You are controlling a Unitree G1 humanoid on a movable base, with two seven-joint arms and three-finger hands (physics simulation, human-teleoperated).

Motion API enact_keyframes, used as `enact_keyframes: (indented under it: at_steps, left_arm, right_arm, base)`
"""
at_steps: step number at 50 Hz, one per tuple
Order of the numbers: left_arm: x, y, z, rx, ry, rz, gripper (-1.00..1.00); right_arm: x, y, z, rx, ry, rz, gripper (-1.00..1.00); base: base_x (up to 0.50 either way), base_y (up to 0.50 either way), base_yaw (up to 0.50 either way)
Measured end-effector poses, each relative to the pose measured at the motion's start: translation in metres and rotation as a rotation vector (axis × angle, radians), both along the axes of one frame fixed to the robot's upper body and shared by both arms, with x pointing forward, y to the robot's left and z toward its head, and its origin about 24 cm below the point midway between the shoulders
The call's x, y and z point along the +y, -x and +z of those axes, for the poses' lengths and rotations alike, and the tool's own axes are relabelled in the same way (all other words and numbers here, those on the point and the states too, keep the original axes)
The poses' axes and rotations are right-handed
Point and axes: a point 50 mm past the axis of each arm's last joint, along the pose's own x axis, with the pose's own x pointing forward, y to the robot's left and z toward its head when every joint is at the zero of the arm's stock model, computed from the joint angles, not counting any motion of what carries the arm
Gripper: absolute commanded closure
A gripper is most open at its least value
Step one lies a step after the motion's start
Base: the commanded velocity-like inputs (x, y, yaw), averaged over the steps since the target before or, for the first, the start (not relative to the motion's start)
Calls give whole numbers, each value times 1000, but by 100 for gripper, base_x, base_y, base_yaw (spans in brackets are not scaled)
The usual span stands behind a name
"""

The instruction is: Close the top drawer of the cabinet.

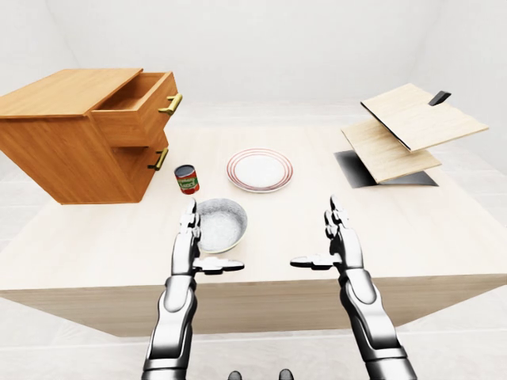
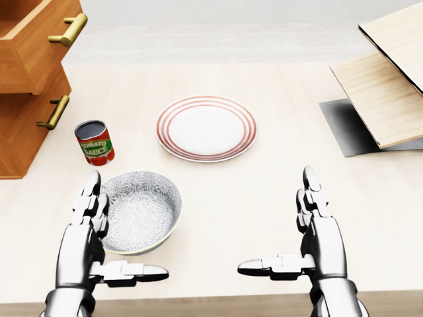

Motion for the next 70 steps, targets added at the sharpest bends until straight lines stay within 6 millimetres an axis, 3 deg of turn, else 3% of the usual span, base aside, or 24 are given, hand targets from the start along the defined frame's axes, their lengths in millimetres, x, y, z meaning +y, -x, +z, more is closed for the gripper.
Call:
enact_keyframes:
  at_steps: [8,17,32,54,70]
  left_arm:
    - [5,-1,3,-3,44,11,-100]
    - [12,5,34,-121,94,35,-100]
    - [16,16,62,-222,86,57,-100]
    - [9,34,108,-413,37,28,-100]
    - [1,56,146,-598,-7,14,-100]
  right_arm:
    - [-3,0,6,-44,37,-14,-100]
    - [-6,2,23,-107,53,-30,-100]
    - [-5,9,62,-217,64,-10,-100]
    - [-3,34,130,-530,67,11,-100]
    - [0,47,145,-603,80,20,-100]
  base:
    - [0,0,0]
    - [0,0,0]
    - [0,0,0]
    - [0,0,0]
    - [0,0,0]
